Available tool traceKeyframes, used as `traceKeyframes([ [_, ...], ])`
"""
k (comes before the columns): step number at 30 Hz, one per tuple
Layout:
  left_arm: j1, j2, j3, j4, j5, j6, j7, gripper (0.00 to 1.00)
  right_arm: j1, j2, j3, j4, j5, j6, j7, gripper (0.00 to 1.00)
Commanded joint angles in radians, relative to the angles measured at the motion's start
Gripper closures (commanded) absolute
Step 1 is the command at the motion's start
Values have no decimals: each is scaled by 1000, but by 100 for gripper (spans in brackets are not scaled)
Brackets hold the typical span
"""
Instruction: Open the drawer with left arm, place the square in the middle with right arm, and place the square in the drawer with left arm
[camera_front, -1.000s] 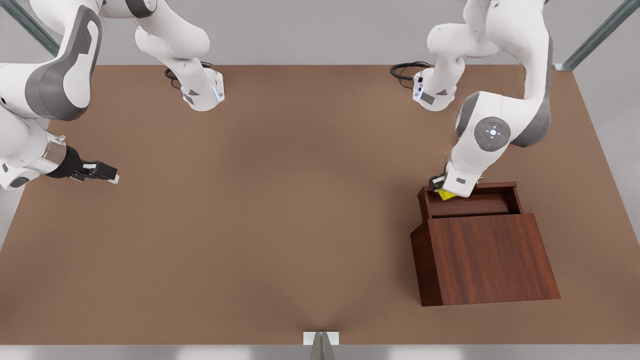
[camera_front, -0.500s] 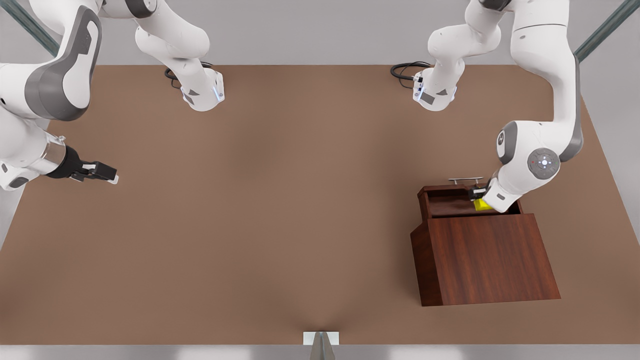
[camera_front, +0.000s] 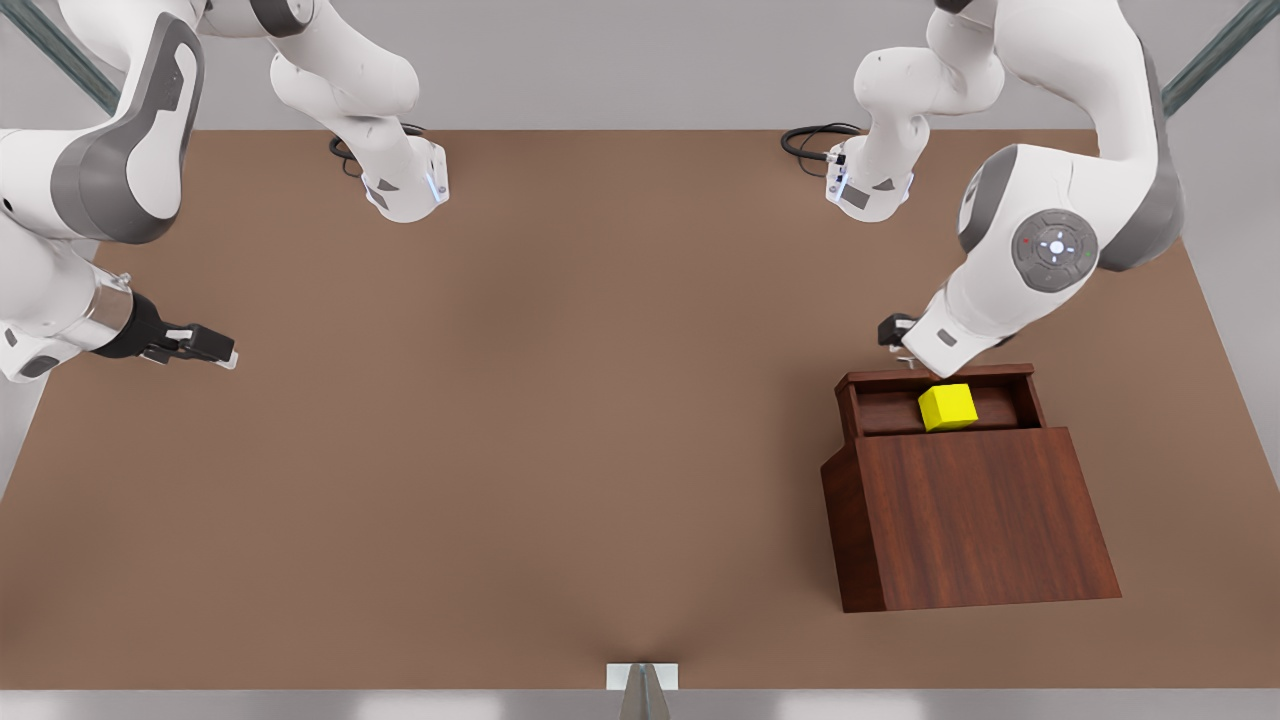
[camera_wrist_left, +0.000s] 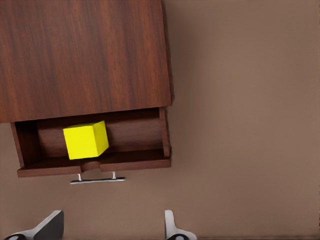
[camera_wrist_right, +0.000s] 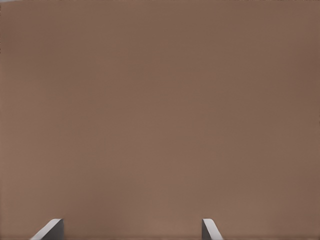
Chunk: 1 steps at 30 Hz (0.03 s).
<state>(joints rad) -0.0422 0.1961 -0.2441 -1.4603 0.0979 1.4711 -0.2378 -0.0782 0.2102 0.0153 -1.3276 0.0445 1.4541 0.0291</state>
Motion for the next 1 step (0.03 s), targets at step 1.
traceKeyframes([
  [1, 1, 2, -1, 6, 0, 0, 0, 0, 0, 0, 0, -1, 0, 0, 0, 0],
])
